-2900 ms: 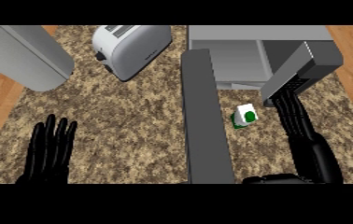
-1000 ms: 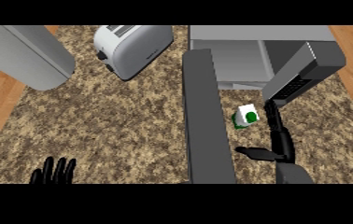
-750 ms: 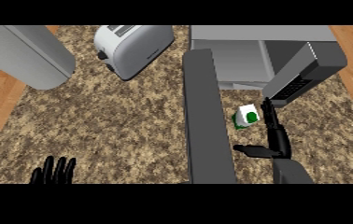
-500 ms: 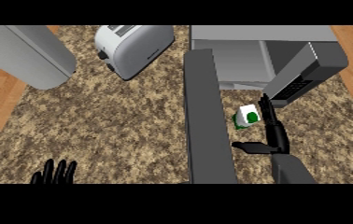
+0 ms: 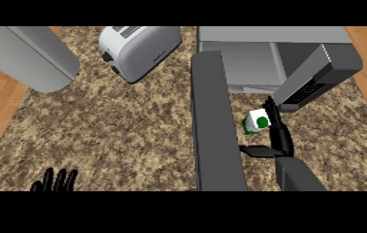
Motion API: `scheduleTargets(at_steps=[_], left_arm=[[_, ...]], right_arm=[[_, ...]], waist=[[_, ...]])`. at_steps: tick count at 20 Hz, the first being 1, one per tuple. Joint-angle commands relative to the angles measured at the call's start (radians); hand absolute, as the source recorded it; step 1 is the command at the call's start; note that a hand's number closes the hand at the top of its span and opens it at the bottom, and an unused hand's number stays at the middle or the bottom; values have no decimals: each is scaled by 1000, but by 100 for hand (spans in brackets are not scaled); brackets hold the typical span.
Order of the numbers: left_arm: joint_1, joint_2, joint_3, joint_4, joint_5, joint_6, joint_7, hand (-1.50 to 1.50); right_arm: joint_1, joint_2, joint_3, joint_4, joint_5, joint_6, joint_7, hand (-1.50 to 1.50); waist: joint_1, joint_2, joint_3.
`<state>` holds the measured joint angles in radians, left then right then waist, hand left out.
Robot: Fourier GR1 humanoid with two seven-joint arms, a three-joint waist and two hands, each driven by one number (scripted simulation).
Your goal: Pick up the milk, place it into the microwave and close the microwave
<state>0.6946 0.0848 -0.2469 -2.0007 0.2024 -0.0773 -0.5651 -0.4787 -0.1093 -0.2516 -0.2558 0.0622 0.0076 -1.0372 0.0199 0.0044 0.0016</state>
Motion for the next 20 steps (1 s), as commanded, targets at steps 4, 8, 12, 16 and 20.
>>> scheduleTargets(at_steps=[4, 8, 12, 16, 20], left_arm=[[5, -9, -32, -25, -20, 21, 20, -150], [24, 16, -8, -32, 20, -18, 3, -150], [-27, -4, -11, 43, -3, -11, -28, -150], [39, 3, -39, -41, -1, -5, -7, -150], [-9, 21, -5, 8, 22, -29, -9, -150]], right_arm=[[-41, -2, -35, 25, -5, -127, -77, 150], [-91, -36, -19, 43, 34, -174, -49, 150], [-80, 30, -51, 43, 19, -312, -82, 150], [-97, 7, -95, 40, -19, -240, -114, 150], [-78, -57, -107, 45, -23, -184, -133, 150]], waist=[[7, 3, 1], [19, 6, 2], [16, 8, 1], [23, 9, 3], [15, 8, 2]])
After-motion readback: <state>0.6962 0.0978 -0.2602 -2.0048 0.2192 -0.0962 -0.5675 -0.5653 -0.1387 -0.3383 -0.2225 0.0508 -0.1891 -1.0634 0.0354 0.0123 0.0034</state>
